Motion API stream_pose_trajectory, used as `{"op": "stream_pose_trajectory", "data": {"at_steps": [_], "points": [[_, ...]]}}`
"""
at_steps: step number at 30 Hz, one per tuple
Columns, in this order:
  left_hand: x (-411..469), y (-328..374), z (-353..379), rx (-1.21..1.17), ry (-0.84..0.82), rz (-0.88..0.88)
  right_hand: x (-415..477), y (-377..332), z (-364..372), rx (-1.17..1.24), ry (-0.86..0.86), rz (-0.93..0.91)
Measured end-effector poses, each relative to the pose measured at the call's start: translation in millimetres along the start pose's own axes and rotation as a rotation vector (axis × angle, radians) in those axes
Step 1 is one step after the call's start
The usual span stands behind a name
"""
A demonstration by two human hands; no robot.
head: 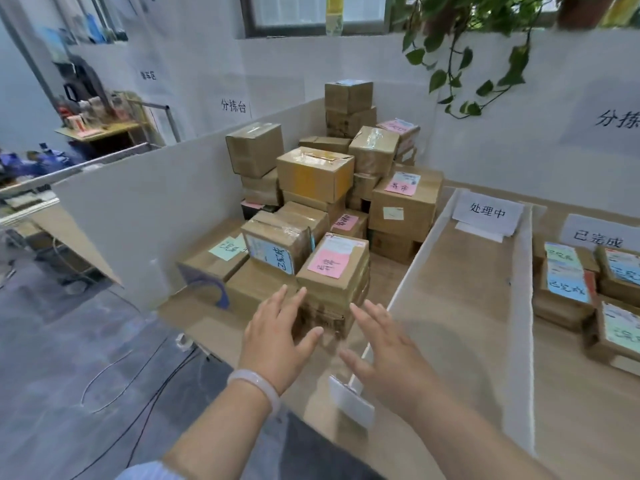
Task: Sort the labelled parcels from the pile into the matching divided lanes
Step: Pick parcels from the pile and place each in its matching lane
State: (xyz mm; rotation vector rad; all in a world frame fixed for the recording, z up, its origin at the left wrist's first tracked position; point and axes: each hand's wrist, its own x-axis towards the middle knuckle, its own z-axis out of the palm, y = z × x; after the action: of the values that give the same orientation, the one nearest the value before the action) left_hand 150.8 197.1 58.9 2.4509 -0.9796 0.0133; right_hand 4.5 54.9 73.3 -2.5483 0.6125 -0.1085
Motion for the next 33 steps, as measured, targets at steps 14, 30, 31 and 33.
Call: {"op": "stream_pose_trajectory", "data": {"at_steps": [14,30,31,33], "points": [[103,-23,31,-0.244,-0.214,-0.123,106,15,20,0.292,0.053,0.255],[146,-25,60,-0.514,-0.243,-0.189,153,16,51,0.567,0.162,0.366],[144,-24,57,-0.531,-0.236,-0.161,148,13,51,0.59,0.195,0.37],[140,-20,50,-0.595,-0.224,-0.114,137,4,48,0.63,0.285,0.367]]}}
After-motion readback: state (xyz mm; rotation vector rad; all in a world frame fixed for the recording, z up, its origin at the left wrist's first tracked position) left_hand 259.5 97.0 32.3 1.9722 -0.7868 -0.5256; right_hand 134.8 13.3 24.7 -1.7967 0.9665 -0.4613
